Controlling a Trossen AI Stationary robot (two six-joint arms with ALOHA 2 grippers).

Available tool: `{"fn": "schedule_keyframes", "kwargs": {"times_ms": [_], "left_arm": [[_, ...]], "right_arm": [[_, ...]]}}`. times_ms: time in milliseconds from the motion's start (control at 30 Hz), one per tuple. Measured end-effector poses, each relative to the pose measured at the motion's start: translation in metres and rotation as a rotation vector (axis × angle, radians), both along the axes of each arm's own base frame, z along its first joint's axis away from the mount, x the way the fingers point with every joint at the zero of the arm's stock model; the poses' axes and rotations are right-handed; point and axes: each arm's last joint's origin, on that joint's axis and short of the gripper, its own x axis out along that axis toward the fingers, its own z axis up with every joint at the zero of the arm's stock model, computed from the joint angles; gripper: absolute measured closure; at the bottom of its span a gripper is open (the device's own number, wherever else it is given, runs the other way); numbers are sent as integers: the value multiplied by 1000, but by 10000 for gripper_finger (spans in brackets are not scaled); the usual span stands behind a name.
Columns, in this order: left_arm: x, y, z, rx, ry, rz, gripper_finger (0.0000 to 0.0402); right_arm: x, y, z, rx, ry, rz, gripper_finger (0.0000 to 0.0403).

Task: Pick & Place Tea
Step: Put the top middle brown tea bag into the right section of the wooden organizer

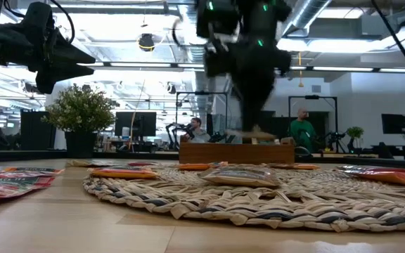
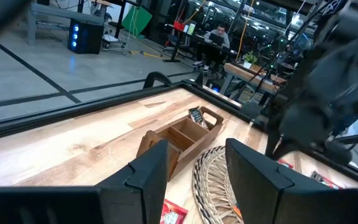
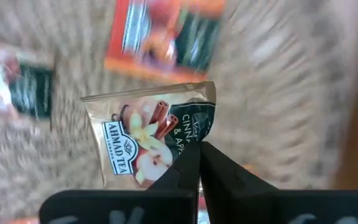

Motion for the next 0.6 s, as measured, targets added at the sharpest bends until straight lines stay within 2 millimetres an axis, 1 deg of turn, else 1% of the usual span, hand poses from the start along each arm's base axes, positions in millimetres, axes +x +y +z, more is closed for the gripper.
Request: {"fn": "schedule_keyframes", "kwargs": {"times_ms": [67, 133, 200, 233, 300, 367, 433, 600], "left_arm": [[0, 0, 0, 0, 0, 1, 250], [0, 0, 0, 0, 0, 0, 250], [0, 0, 0, 0, -1, 0, 250], [0, 0, 0, 0, 0, 0, 250], [0, 0, 0, 0, -4, 0, 250], [0, 0, 1, -1, -8, 0, 250], [0, 0, 1, -1, -8, 0, 250], [0, 0, 1, -1, -8, 0, 250]], "right_arm": [[-5, 1, 20, -97, 16, 8, 402], [-8, 0, 40, -227, -16, -10, 402], [-19, -2, 52, -370, -2, -40, 403], [-21, -4, 57, -431, -20, -69, 403], [-27, -9, 62, -540, -29, -125, 403], [-34, -13, 63, -617, -27, -173, 403], [-38, -19, 58, -667, -25, -228, 403], [-49, -28, 30, -760, 37, -291, 403]]}}
